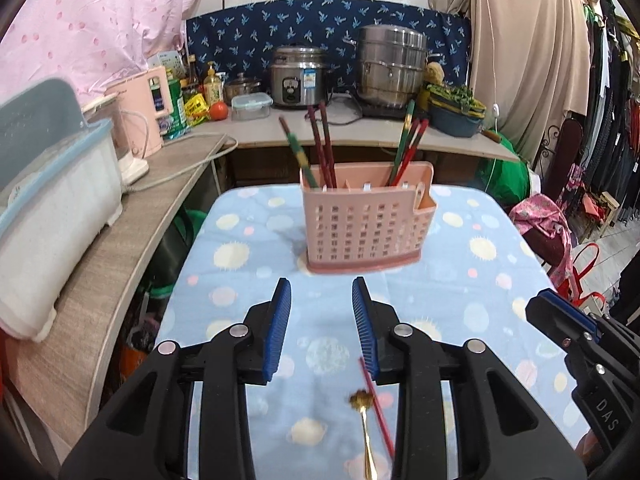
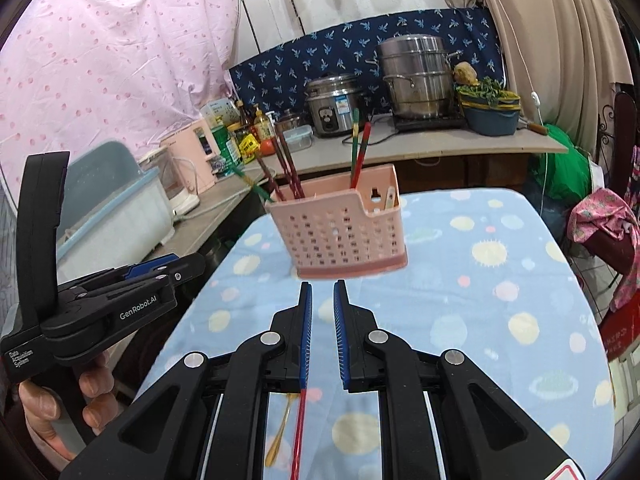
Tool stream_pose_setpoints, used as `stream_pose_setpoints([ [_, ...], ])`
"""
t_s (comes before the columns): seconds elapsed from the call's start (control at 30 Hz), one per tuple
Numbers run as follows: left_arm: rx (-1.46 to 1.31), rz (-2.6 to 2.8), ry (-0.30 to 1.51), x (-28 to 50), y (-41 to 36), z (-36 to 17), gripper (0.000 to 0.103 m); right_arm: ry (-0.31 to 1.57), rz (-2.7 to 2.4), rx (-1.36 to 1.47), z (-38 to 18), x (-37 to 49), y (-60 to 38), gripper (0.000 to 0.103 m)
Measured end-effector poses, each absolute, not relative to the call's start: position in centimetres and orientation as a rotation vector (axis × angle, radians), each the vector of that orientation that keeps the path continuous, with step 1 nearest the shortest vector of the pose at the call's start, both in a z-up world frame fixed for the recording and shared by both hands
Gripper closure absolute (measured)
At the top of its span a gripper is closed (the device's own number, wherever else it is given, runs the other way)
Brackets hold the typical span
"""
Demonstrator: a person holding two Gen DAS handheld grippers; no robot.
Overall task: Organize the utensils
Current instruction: 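Move both open grippers back toward the gold spoon and last red chopstick, then close the right gripper on the red chopstick while the left gripper grasps the gold spoon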
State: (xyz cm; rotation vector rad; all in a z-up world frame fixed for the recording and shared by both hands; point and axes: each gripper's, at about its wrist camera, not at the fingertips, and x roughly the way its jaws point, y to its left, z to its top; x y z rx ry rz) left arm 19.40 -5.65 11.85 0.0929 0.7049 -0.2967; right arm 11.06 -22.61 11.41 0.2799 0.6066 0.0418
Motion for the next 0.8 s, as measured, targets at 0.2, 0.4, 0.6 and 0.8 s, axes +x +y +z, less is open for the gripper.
stream_pose_setpoints([
  [0.2,0.126,-0.271,0.754,16.6,-4.5,8.5,0.073,0.693,0.05,0.261,7.6,8.0,-20.7,0.091],
  [0.4,0.133,-0.262,0.796,14.2,-3.5,5.7,0.073,0.788,0.07,0.264,3.6,5.6,-19.4,0.091],
  [0.6,0.138,-0.261,0.841,12.1,-2.8,2.7,0.073,0.831,0.068,0.198,0.8,3.4,-17.1,0.091],
  [0.8,0.142,-0.256,0.879,10.5,-2.2,0.4,0.073,0.869,0.091,0.159,-1.2,2.2,-14.9,0.091],
])
